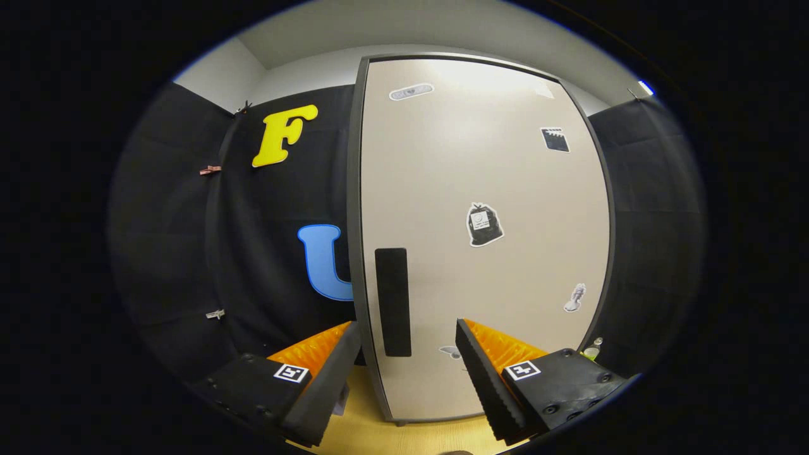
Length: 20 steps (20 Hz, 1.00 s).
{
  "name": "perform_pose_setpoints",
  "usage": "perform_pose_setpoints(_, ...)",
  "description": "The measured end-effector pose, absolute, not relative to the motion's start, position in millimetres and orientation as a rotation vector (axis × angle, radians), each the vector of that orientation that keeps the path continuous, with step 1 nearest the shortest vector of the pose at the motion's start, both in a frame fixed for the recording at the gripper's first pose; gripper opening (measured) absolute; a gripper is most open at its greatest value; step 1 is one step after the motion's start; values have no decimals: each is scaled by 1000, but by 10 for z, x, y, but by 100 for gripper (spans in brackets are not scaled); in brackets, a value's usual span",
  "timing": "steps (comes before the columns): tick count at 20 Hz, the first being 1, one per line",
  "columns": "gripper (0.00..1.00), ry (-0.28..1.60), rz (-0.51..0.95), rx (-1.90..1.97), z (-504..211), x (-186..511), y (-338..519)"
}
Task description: Open the shoe cabinet door, grab the shoes and put them into the shoe cabinet, then close the shoe cabinet door.
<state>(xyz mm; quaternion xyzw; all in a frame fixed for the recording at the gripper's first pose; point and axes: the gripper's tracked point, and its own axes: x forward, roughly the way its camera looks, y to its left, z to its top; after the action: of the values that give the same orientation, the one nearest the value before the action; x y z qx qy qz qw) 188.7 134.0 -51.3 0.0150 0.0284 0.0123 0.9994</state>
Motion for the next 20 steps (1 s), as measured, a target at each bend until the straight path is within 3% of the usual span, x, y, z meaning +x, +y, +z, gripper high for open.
perform_pose_setpoints(10, 94, 72, -12, 28, -645, 2475, 1337)
perform_pose_setpoints(16, 37, 58, -4, -2, -635, 2486, 1468)
perform_pose_setpoints(19, 28, 70, -3, 2, -635, 2470, 1472)
perform_pose_setpoints(20, 20, 76, -1, -11, -642, 2469, 1463)
